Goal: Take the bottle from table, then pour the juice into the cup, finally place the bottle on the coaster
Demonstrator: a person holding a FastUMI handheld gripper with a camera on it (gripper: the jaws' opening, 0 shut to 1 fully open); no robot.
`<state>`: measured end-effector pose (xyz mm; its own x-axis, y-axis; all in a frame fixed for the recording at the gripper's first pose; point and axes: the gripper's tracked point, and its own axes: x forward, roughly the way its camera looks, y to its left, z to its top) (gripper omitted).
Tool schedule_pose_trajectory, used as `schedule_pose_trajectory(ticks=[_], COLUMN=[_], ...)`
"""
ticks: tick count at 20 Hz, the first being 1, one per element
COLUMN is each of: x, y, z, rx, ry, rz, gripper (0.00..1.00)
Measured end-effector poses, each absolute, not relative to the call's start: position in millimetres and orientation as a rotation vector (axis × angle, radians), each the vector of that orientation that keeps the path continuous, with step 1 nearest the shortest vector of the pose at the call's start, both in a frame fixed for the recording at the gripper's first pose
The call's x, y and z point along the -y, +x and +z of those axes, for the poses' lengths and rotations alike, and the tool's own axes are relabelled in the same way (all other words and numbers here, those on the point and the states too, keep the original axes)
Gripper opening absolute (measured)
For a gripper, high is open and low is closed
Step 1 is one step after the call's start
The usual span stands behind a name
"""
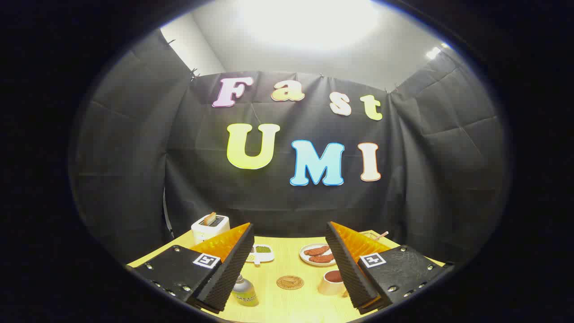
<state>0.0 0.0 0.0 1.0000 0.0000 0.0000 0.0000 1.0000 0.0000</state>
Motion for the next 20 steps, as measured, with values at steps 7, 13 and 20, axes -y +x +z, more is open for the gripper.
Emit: schedule_pose_trajectory(ticks=[7, 13, 20], x=[10.4, 9.7, -6.1], y=[-3.3, -1.3, 2.6], z=[4.7, -5.8, -19.6], rx=[0.014, -0.004, -0.020], ry=[0.035, 0.059, 0.044], rz=[-0.023, -0.018, -0.009], gripper=[0.98, 0.98, 0.98])
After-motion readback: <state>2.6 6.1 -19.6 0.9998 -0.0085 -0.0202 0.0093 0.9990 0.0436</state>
